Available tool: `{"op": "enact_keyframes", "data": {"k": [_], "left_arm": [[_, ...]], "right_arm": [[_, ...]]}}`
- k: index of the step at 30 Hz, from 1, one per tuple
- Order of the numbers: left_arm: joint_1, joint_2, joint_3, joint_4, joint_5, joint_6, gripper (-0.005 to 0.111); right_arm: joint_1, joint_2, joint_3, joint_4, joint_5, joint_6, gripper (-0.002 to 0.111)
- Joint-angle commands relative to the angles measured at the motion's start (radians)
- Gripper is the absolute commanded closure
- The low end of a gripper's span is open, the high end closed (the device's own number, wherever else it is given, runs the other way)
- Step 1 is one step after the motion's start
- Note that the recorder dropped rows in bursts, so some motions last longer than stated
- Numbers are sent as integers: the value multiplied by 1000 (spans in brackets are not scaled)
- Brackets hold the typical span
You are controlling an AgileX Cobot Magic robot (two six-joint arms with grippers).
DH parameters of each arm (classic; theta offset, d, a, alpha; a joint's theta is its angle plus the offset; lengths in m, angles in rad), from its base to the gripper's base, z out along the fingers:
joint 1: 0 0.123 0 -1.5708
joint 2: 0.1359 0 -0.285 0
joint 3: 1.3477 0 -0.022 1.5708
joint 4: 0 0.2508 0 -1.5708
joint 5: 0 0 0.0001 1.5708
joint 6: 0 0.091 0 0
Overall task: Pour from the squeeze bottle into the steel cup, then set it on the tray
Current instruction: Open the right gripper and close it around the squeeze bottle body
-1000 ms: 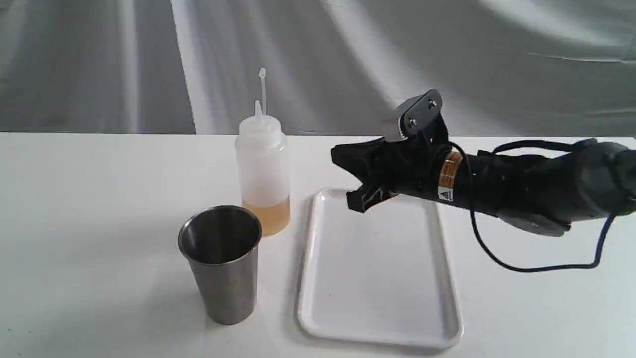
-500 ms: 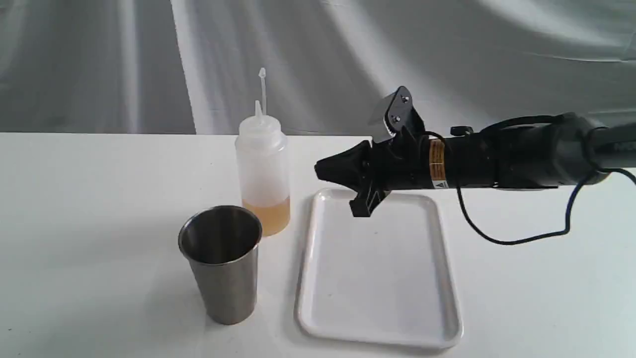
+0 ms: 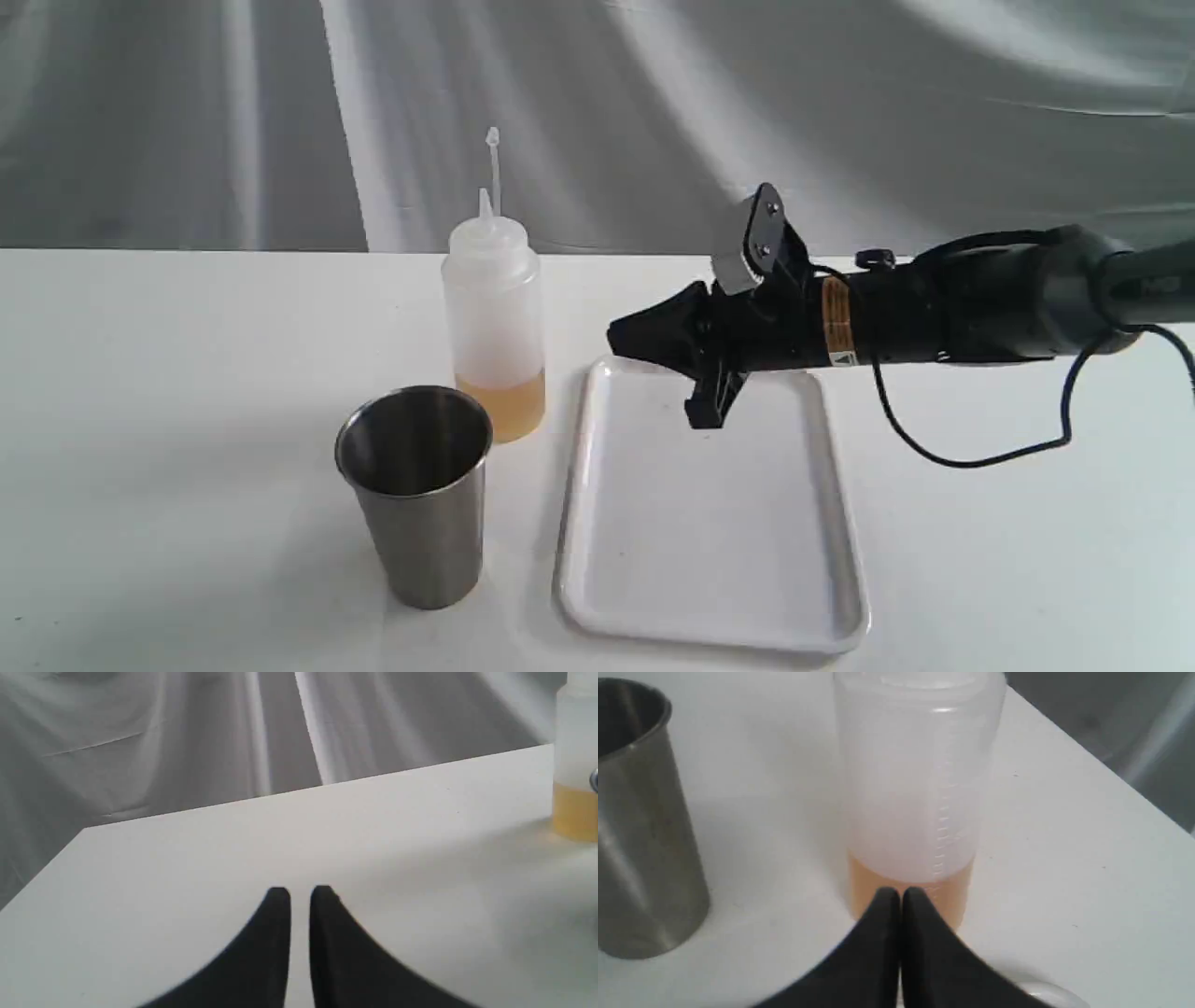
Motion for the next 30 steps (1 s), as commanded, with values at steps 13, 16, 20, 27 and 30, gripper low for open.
{"op": "enact_keyframes", "data": {"k": [13,16,20,27,30], "left_arm": [[2,-3,4,0,-12,-7,98],[2,-3,4,0,-12,-7,98],[2,-3,4,0,-12,-7,98],[2,-3,4,0,-12,-5,98],[2,-3,4,0,-12,-5,98]], "right_arm": [[-15,35,-79,96,-36,6,74],[-19,35,-79,132,-34,4,28],[-22,35,-79,153,-36,1,3],[-10,35,-79,116,-76,12,3],[2,35,-79,116,-74,17,3]]}}
